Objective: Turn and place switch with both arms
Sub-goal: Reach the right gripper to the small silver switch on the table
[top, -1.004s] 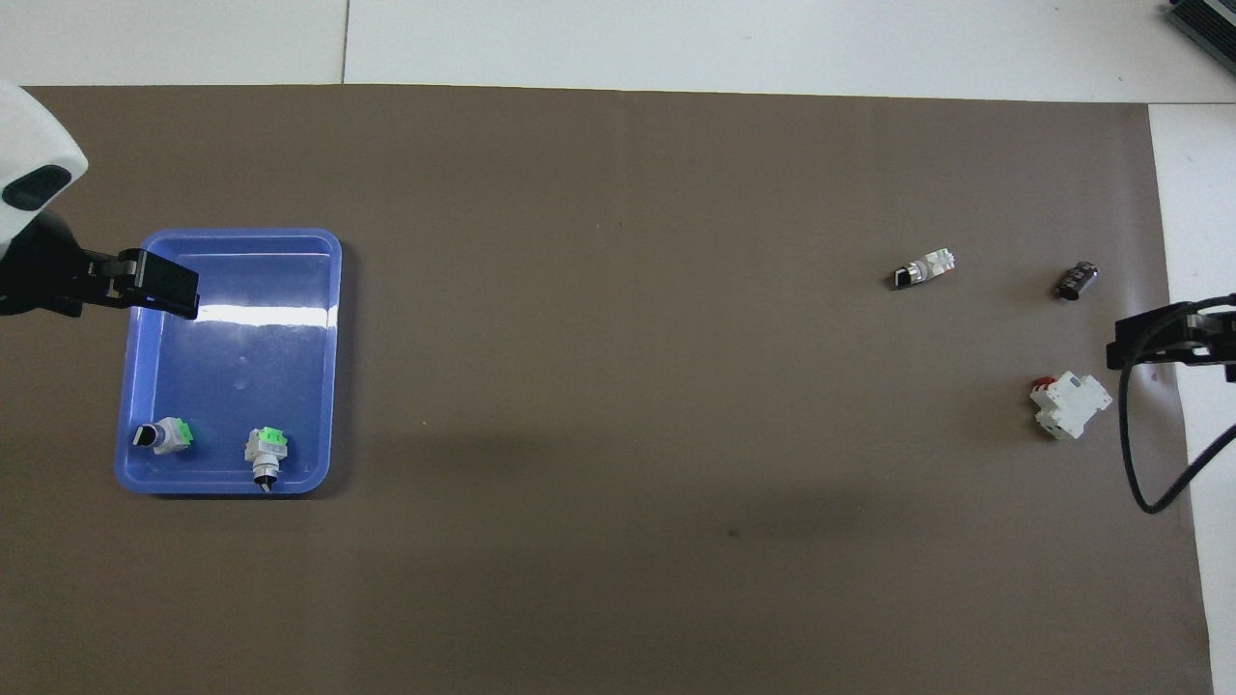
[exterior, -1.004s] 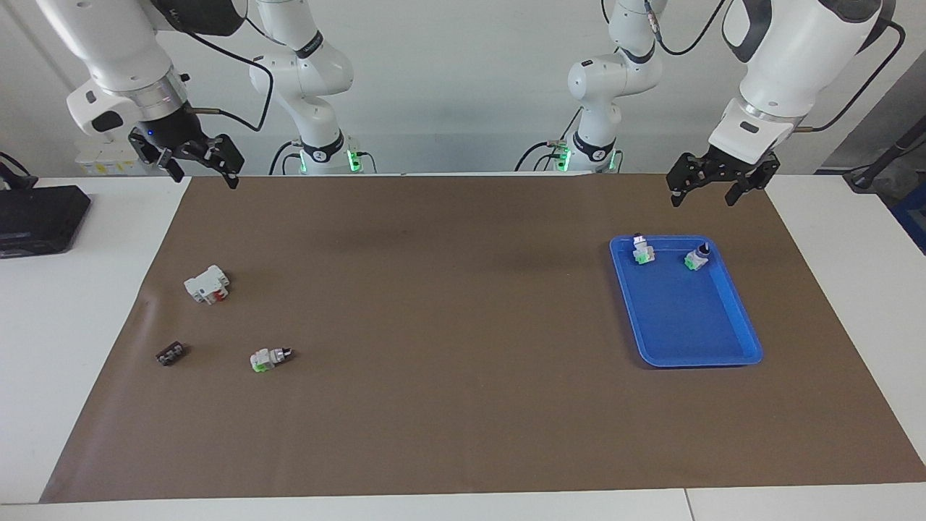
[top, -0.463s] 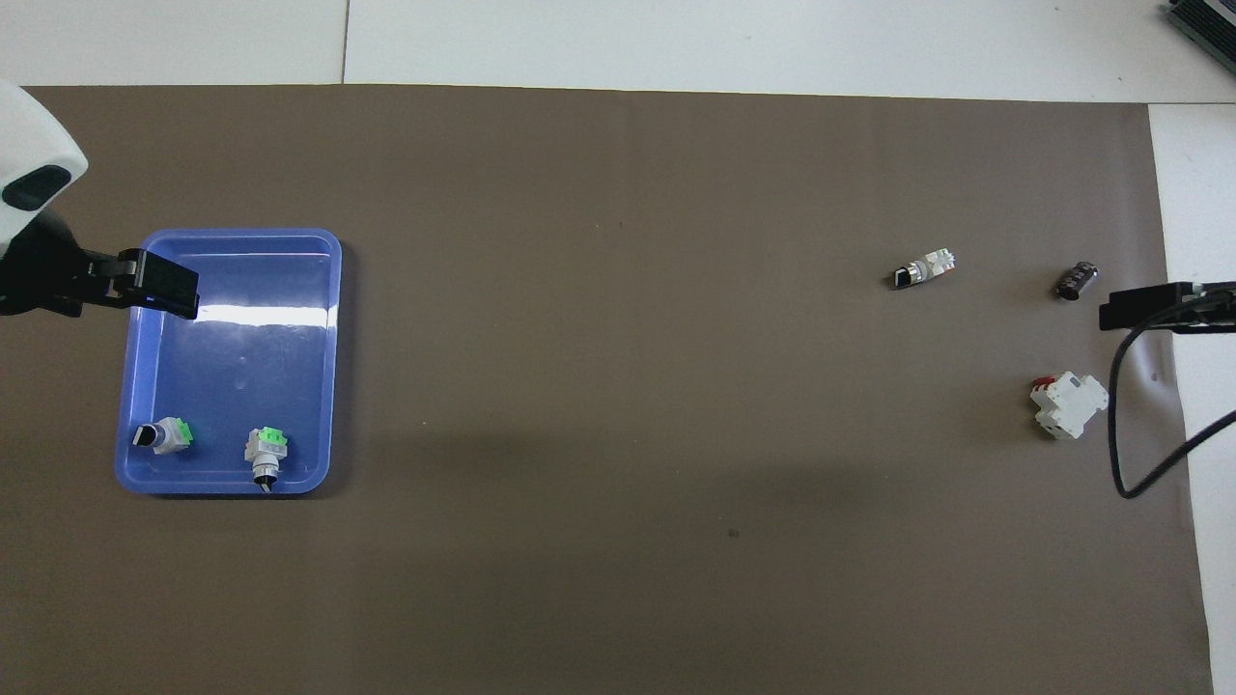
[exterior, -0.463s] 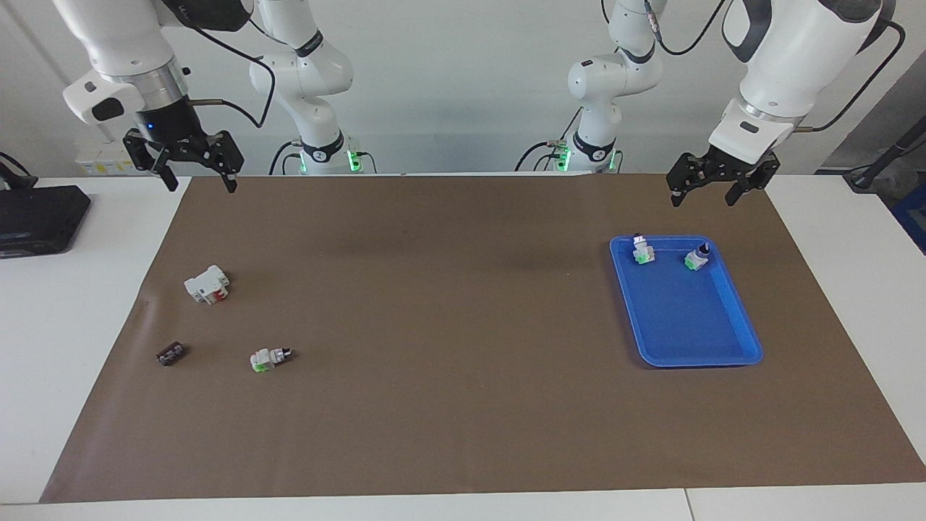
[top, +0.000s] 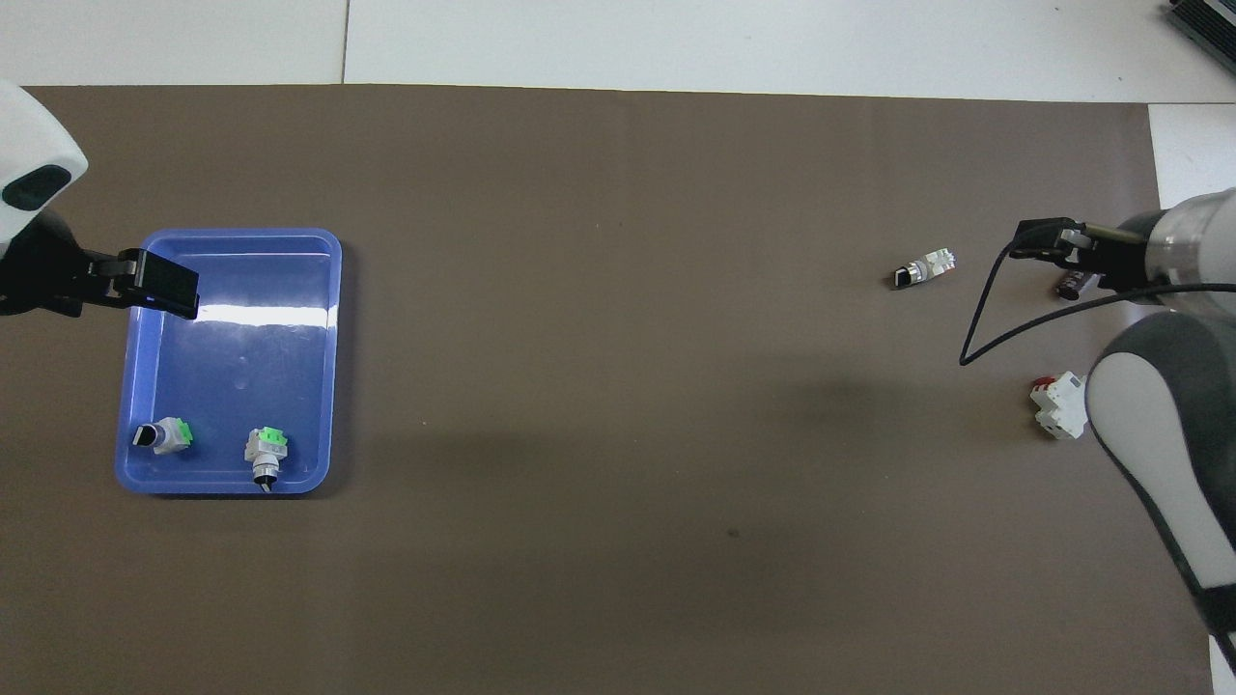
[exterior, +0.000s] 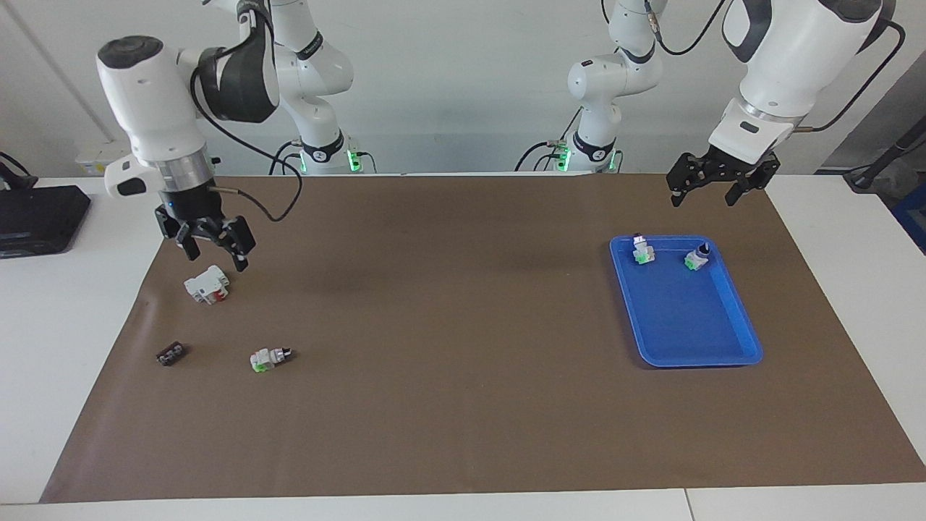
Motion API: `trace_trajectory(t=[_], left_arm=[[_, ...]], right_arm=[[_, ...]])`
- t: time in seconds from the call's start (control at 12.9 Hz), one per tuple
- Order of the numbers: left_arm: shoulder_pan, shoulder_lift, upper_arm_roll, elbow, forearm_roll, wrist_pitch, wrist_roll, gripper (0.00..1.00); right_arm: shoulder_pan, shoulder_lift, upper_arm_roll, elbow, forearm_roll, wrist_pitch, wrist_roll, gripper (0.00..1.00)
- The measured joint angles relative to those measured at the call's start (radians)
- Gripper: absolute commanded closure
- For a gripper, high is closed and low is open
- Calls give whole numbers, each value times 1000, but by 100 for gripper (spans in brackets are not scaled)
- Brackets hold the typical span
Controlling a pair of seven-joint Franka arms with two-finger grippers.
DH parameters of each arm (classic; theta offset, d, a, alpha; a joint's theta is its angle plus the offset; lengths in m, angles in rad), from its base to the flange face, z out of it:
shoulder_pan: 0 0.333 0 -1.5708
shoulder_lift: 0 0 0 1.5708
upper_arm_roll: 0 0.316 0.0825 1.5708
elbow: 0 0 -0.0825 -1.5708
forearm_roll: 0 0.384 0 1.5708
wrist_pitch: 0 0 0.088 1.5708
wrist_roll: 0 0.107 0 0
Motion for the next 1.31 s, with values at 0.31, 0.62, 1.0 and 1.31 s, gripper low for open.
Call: trace_trajectory(t=[0.31, 0.62, 1.0, 1.31], left_arm=[[0, 0, 0, 0, 0, 0, 0, 0], [0, 0, 0, 0, 0, 0, 0, 0], [0, 0, 0, 0, 0, 0, 0, 0], [0, 0, 0, 0, 0, 0, 0, 0]], right_arm=[[0, 225, -1, -3, 125, 239, 196, 0], [-12, 311, -3, 6, 213, 288, 248, 0], [-26, 347, -3, 5, 304, 277, 256, 0], [-39, 368, -3, 7, 309, 279, 256, 1]])
